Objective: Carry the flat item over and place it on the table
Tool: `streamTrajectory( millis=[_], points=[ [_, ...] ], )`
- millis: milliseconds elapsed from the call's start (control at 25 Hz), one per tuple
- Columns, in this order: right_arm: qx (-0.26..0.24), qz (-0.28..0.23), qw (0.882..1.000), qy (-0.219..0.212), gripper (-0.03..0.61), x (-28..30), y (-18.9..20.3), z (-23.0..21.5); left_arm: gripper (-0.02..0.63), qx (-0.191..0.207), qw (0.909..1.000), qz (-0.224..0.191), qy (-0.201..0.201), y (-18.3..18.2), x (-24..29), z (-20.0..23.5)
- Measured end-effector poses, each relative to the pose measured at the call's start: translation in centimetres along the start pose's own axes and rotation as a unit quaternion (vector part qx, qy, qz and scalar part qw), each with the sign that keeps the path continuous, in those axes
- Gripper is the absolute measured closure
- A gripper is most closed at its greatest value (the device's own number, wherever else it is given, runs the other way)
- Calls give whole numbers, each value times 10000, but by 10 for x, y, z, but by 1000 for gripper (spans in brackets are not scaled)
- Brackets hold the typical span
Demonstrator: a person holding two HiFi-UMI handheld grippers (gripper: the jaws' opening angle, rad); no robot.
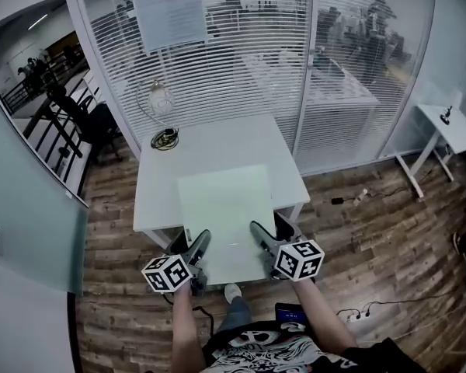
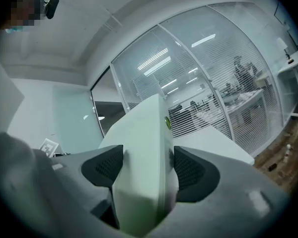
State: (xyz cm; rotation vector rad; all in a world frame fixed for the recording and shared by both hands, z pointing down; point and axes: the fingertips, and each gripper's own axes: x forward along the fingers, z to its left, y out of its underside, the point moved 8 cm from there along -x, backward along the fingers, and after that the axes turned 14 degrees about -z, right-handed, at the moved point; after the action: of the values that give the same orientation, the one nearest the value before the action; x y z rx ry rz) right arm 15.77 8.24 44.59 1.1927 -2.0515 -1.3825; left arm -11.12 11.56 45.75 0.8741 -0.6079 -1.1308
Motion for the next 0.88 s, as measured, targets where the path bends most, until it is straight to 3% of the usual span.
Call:
streamTrajectory(
  millis=[400,880],
  points=[
    [220,181,9993,254,275,176,17,-52,273,-116,9993,343,-85,-56,143,111],
    [385,284,9978,466,275,232,33,-88,273,-127,9983,555,-97,-57,203,153]
  ],
)
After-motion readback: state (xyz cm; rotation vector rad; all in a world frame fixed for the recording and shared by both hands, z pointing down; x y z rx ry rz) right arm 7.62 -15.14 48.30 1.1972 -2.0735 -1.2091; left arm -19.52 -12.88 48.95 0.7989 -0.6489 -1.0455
